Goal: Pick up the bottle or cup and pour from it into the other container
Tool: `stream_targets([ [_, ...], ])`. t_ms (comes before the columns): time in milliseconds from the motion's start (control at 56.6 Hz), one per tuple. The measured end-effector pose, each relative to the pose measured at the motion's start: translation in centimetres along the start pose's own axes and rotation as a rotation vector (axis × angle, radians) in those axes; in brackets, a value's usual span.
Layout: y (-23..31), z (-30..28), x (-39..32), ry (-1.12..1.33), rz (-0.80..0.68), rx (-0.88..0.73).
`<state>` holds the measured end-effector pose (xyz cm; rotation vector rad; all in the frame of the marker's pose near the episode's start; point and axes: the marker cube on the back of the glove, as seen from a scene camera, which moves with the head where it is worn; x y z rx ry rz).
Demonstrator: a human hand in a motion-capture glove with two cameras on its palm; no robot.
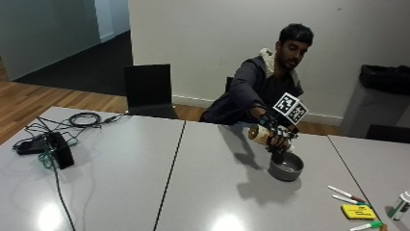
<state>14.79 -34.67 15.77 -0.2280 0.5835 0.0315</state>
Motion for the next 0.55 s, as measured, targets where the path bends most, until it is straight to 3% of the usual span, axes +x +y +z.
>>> stream_targets([
  [283, -0.1, 0.6, -2.8, 0.286, -0.065, -0.053],
  [548, -1.2, 0.6, -3.2, 0.286, -0.086, -0.035],
])
